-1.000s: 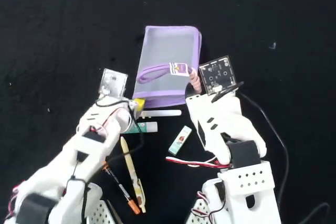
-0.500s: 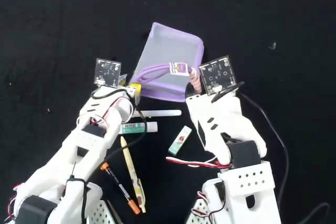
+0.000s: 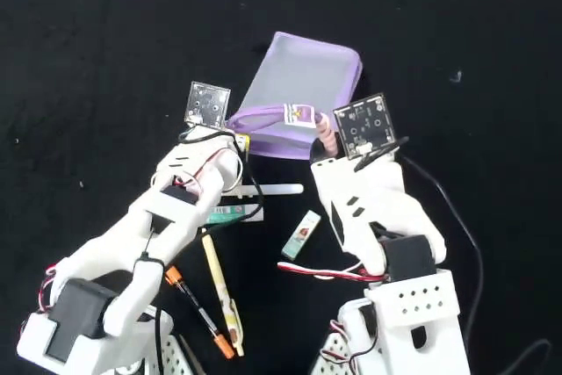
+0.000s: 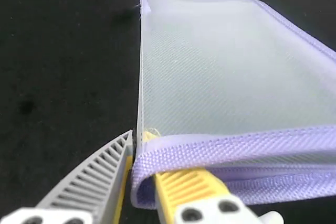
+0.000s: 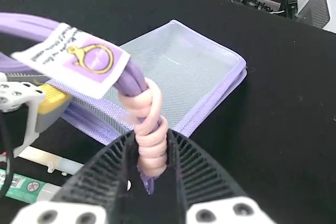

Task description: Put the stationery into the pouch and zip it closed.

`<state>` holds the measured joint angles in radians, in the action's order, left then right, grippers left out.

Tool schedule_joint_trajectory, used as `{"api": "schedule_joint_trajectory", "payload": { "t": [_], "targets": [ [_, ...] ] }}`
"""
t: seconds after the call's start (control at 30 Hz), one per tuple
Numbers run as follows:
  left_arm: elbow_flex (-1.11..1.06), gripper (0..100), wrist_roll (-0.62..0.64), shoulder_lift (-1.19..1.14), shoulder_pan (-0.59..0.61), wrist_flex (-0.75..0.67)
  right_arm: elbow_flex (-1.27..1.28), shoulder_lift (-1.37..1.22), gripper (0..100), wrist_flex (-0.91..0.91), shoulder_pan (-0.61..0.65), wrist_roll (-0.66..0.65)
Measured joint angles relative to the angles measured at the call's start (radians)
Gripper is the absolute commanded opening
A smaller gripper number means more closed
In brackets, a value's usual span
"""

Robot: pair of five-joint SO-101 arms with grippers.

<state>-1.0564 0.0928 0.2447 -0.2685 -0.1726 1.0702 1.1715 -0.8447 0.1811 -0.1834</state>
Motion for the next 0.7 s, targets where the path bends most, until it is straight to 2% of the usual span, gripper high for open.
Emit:
{"api": "schedule_joint_trajectory", "payload": {
  "t": [0.1, 0.2, 0.3, 0.53, 0.7],
  "targets": [
    [0.0, 3, 0.002, 0.023, 0.021, 0.003, 0.0, 0.0, 1.5, 0.0, 0.002, 0.002],
    [0.0, 3, 0.003, 0.098, 0.046, 0.063, 0.0, 0.0, 1.6, 0.0, 0.002, 0.002],
    [0.0, 3, 0.003, 0.215, 0.068, 0.181, 0.0, 0.0, 3.5, 0.0, 0.002, 0.002],
    [0.052, 3, 0.084, 0.47, 0.13, 0.531, 0.0, 0.0, 24.5, 0.0, 0.002, 0.002],
    [0.155, 3, 0.097, 0.503, 0.14, 0.706, 0.0, 0.0, 27.4, 0.0, 0.046, -0.002]
  ]
}}
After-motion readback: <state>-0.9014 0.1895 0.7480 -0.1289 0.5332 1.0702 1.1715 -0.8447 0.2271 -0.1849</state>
